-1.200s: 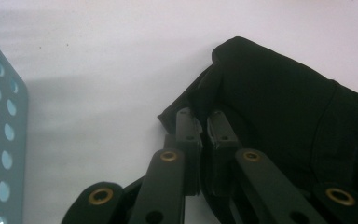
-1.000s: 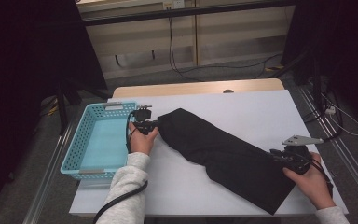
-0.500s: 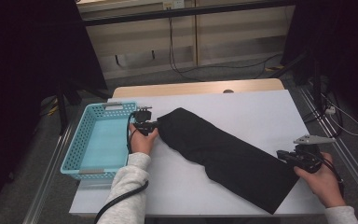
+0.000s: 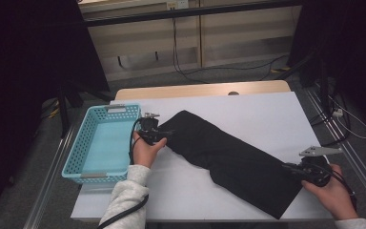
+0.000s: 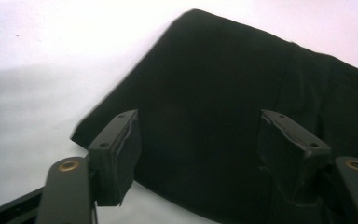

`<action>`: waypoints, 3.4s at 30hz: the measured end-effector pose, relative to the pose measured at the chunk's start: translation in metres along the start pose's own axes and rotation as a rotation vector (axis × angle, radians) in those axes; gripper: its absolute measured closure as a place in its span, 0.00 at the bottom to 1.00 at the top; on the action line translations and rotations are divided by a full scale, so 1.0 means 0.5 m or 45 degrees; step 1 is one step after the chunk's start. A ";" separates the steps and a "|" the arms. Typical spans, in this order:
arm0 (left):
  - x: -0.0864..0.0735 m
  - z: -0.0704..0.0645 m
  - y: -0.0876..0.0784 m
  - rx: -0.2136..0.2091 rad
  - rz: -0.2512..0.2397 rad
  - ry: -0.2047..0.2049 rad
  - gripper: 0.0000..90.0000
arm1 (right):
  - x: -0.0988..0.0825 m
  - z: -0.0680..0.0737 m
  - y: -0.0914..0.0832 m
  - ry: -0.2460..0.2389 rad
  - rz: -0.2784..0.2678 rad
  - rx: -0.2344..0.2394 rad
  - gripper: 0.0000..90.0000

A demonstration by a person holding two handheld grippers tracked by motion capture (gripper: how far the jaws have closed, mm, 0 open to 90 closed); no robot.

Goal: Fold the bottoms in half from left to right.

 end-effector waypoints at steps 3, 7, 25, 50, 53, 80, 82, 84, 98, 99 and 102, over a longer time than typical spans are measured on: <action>-0.011 -0.006 -0.001 -0.004 -0.017 0.023 0.30 | -0.005 -0.002 0.001 0.012 0.000 0.020 0.99; -0.024 -0.014 0.004 -0.043 -0.017 0.059 0.27 | -0.002 -0.009 -0.022 0.027 -0.024 0.029 0.98; -0.024 -0.020 -0.017 -0.062 -0.077 0.092 0.19 | 0.086 0.005 0.083 -0.073 -0.074 0.031 0.85; -0.031 -0.022 -0.019 -0.072 -0.078 0.123 0.18 | 0.096 0.024 0.070 -0.111 -0.134 -0.009 0.66; -0.031 -0.024 -0.021 -0.073 -0.081 0.108 0.18 | 0.095 0.072 0.081 -0.146 -0.120 0.067 0.62; -0.041 -0.026 -0.034 -0.071 -0.062 0.135 0.15 | 0.125 0.312 0.217 -0.392 -0.042 0.389 0.51; -0.041 -0.027 -0.036 -0.072 -0.066 0.116 0.15 | 0.118 0.321 0.230 -0.437 0.003 0.384 0.49; -0.042 -0.026 -0.036 -0.066 -0.065 0.119 0.15 | 0.111 0.327 0.242 -0.462 0.036 0.376 0.50; -0.053 -0.015 -0.008 -0.005 -0.003 0.058 0.14 | 0.140 0.249 0.169 -0.277 -0.108 0.371 0.95; -0.054 -0.015 -0.006 0.001 -0.003 0.052 0.14 | 0.140 0.245 0.163 -0.269 -0.115 0.373 0.96; -0.054 -0.012 -0.003 0.019 0.001 0.061 0.15 | 0.128 0.238 0.166 -0.252 -0.103 0.377 0.94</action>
Point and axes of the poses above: each handheld gripper's, and its own axes: y roughly forward along the jaws, x roughly out of its top, z roughly to its left, the point moved 8 cm from there along y, roughly forward along the jaws, and after that the axes turned 15 degrees about x, right-handed, at the moved point
